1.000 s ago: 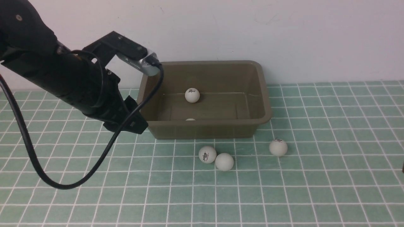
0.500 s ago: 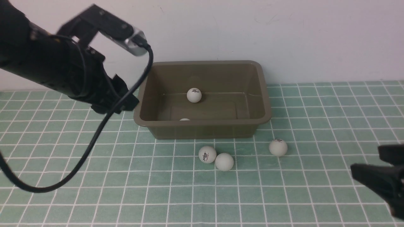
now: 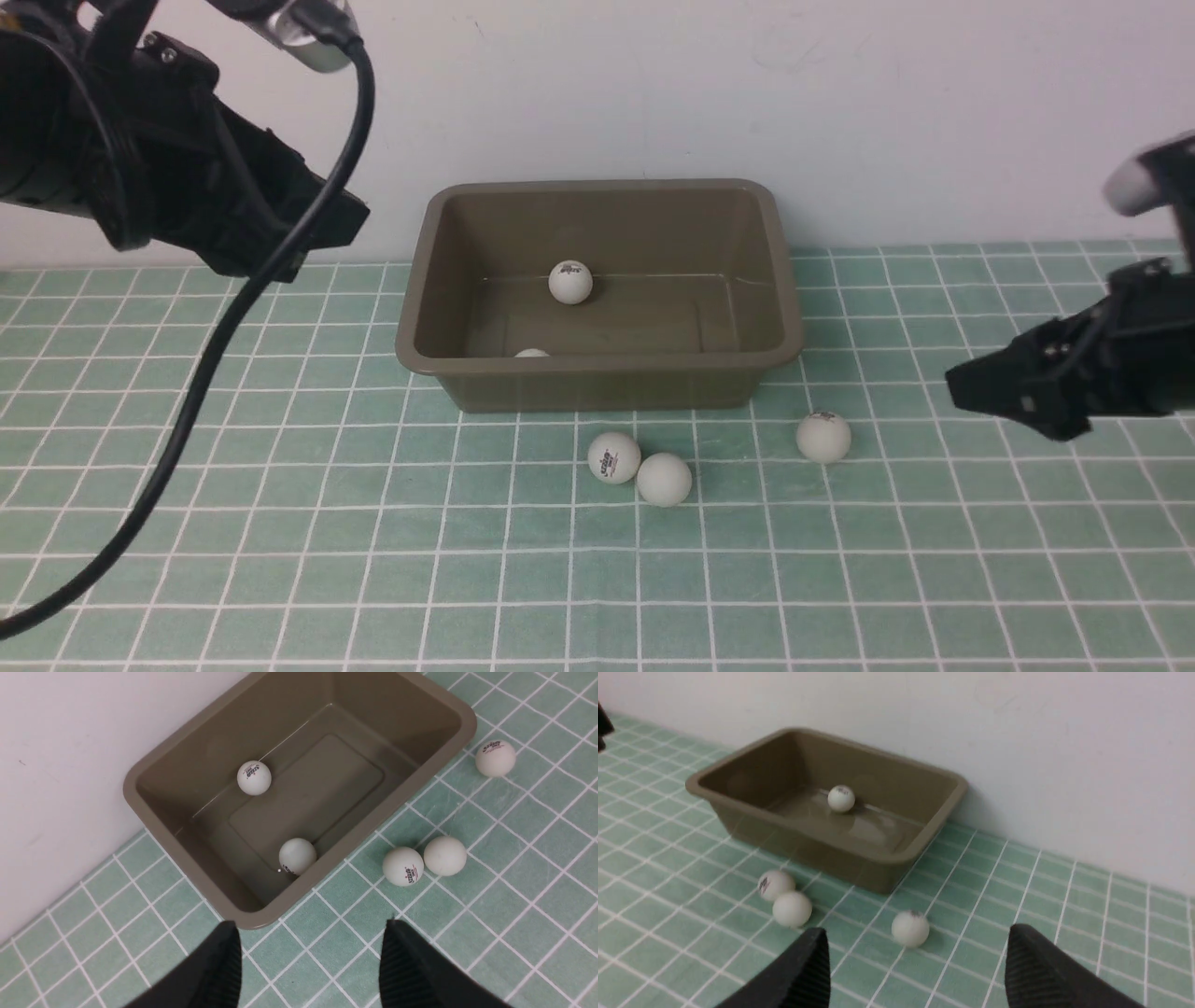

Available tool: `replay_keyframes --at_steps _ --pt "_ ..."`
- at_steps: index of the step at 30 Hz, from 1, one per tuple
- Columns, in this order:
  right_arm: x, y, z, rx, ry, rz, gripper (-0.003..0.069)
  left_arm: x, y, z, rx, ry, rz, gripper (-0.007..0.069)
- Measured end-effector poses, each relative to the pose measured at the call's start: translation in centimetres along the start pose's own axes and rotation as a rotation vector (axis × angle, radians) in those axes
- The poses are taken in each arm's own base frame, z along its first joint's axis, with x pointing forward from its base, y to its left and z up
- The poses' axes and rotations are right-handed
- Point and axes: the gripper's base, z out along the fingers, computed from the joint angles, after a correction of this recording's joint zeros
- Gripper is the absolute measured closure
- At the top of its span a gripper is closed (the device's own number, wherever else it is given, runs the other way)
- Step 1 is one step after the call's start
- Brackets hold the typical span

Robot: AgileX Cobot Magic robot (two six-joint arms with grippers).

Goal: Put the table tennis balls in the box on the green coffee tablecloth.
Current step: 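Reach for and grasp a ping pong ball on the table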

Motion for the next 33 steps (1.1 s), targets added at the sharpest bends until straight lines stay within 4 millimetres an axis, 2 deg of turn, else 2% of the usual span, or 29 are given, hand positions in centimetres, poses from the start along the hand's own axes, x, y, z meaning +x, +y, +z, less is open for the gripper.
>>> replay_keyframes --at_steps 2,6,22,33 --pt "-0.5 -0.6 2.5 -0.030 0.059 -0.008 0.0198 0.1 -0.1 -0.3 0.006 0.004 0.002 0.0262" --pt "-1.2 -0.4 4.9 -0.052 0.115 -0.056 0.0198 0.2 -0.3 -0.4 0.019 0.020 0.003 0.0262" --pt "-2.9 -1.5 10.6 -0.025 0.242 -0.065 0.0198 0.6 -0.6 -0.4 0.048 0.059 -0.021 0.0262" --pt "-2.1 -3.4 16.0 -0.056 0.332 -0.039 0.0198 0.7 -0.7 -0.5 0.056 0.071 -0.021 0.0262"
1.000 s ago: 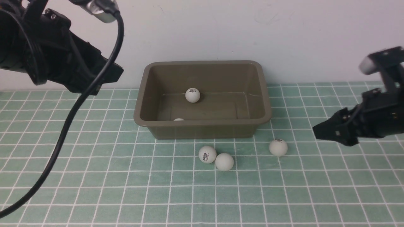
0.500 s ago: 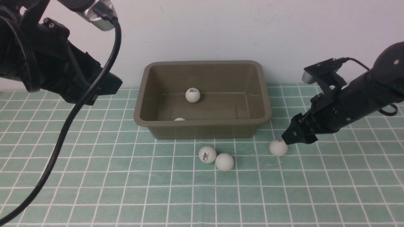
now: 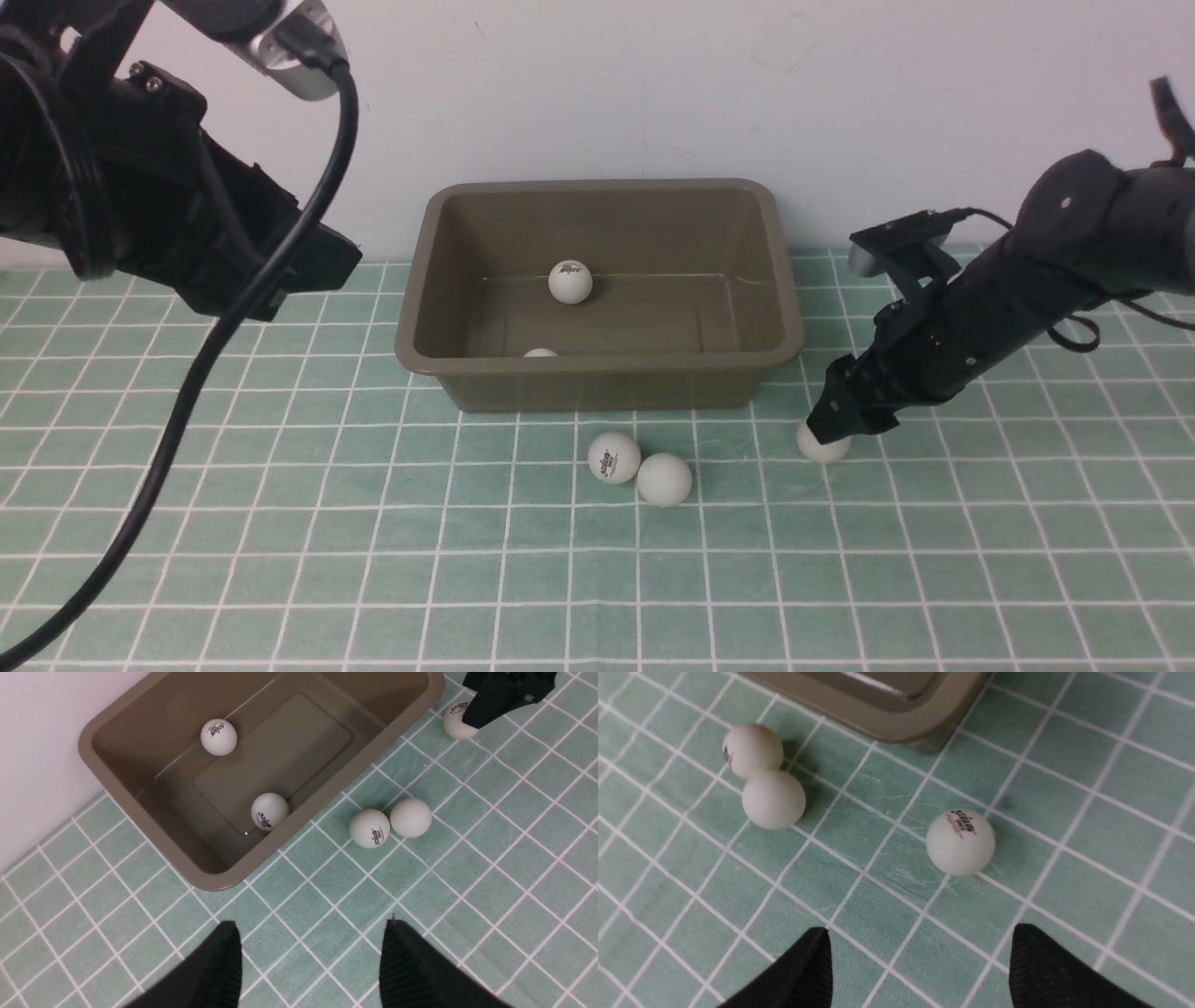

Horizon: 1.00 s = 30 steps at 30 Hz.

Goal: Put the table tennis balls in the box on the green coffee tablecloth.
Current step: 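Reach for and grasp a ping pong ball on the table, then release the ping pong ball into the bin and lift the gripper away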

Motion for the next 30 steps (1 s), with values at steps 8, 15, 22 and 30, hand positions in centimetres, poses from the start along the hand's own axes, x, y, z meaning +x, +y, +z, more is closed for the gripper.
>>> replay_keyframes --at_steps 8,15,22,30 --pt "-0.5 0.3 2.6 -0.032 0.042 -0.016 0.0208 0.0 0.0 0.0 -0.001 0.001 0.001 0.0262" --pt "-1.2 0.7 1.2 0.008 0.008 -0.036 0.0299 0.1 0.1 0.0 -0.013 0.014 0.012 0.0262" --pt "-2.8 1.9 -6.9 0.110 -0.155 -0.004 0.0299 0.2 0.1 0.0 -0.012 0.021 0.014 0.0262" --pt "-7.3 5.2 -6.5 -0.033 -0.318 -0.102 0.0299 0.3 0.1 0.0 -0.007 0.029 0.015 0.0262"
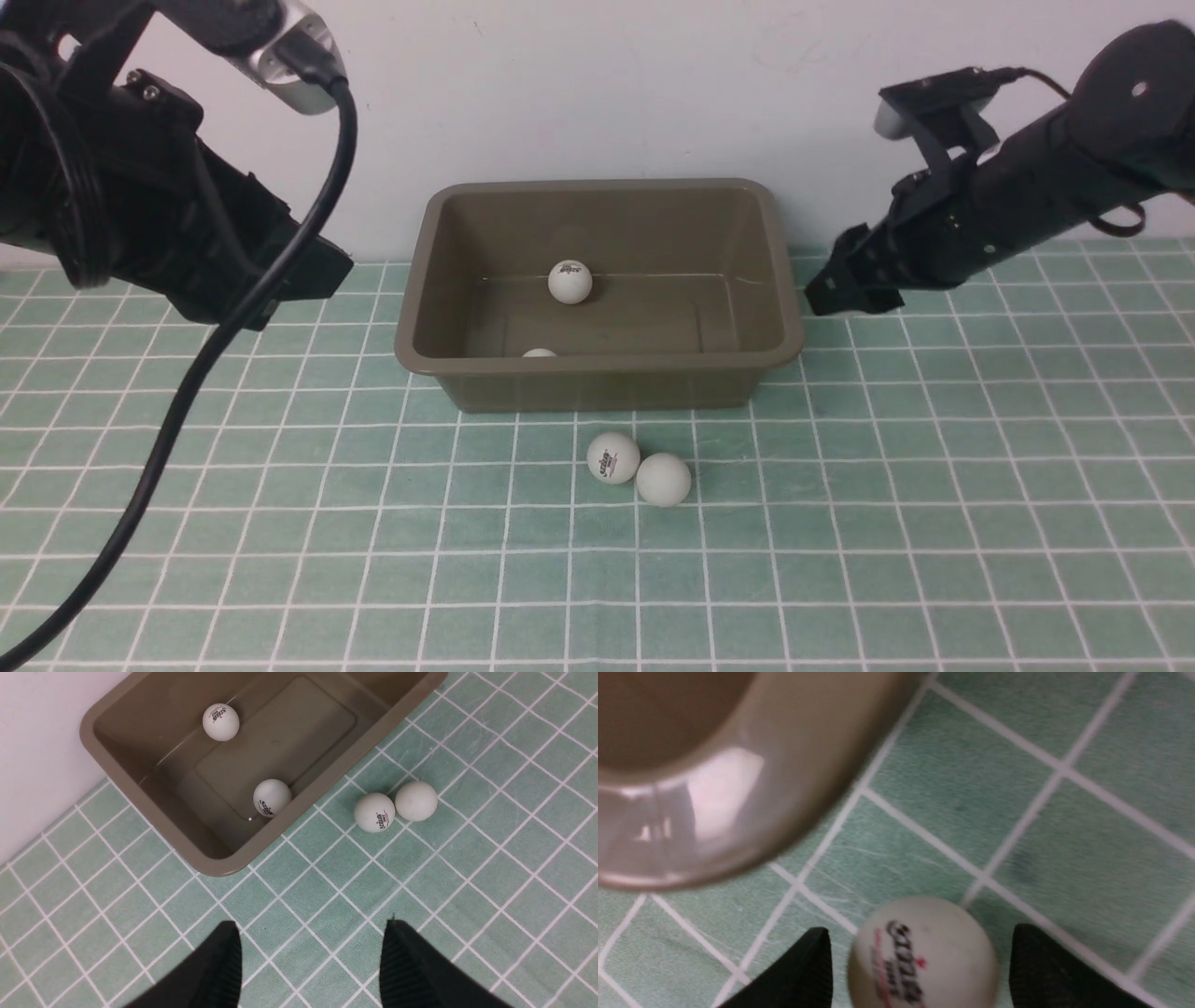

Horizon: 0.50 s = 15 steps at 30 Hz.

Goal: Put the table tennis balls in the box on the green coffee tablecloth.
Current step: 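Release the ping pong ball into the bin and lift the gripper away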

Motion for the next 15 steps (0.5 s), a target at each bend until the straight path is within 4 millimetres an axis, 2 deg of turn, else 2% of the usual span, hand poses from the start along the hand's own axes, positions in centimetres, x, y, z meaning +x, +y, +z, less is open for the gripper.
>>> replay_keyframes --at_steps 3,8,11,15 --pt "-0.4 -0.5 2.0 -0.012 0.005 -0.047 0.0299 0.0 0.0 0.0 0.001 0.003 0.001 0.0262" --pt "-0.1 -1.4 3.7 0.013 0.007 -0.070 0.0299 0.0 0.0 0.0 0.000 0.004 0.002 0.0262" --pt "-0.3 -1.5 3.6 0.026 -0.002 -0.078 0.0260 0.0 0.0 0.0 -0.001 0.005 0.002 0.0262" --pt "-1.2 -1.1 2.1 0.048 -0.039 -0.114 0.0194 0.0 0.0 0.0 -0.001 0.005 0.002 0.0262"
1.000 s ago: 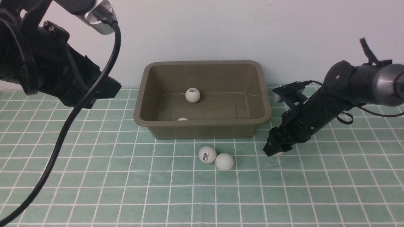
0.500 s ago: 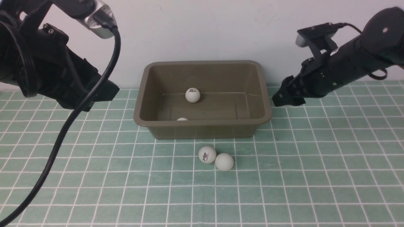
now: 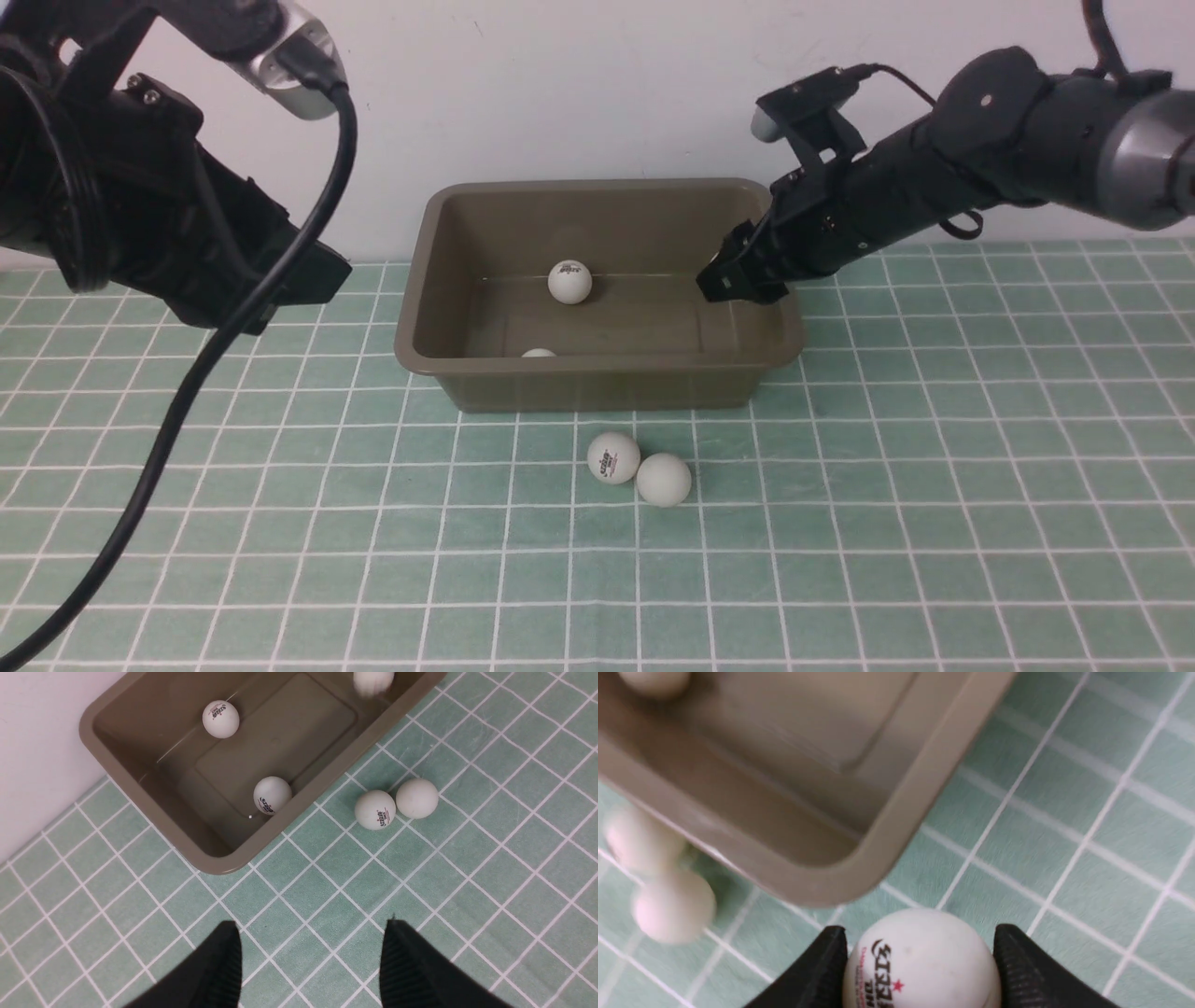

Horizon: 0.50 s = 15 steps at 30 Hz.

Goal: Put the table tennis balls in the box on the green coffee tablecloth.
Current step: 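Release the ping pong ball into the bin and lift the gripper away, then reach for and grasp a ping pong ball on the table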

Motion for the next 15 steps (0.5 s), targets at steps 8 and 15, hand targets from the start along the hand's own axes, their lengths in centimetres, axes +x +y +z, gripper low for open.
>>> replay_keyframes --at_steps 8,15 --pt "-3.2 0.4 -8.3 0.111 -0.119 -0.079 0.0193 0.0 0.0 0.0 0.000 0.000 0.000 0.0262" --pt "-4.5 2.6 -19.0 0.196 -0.189 -0.141 0.0193 0.0 0.0 0.0 0.000 0.000 0.000 0.0262"
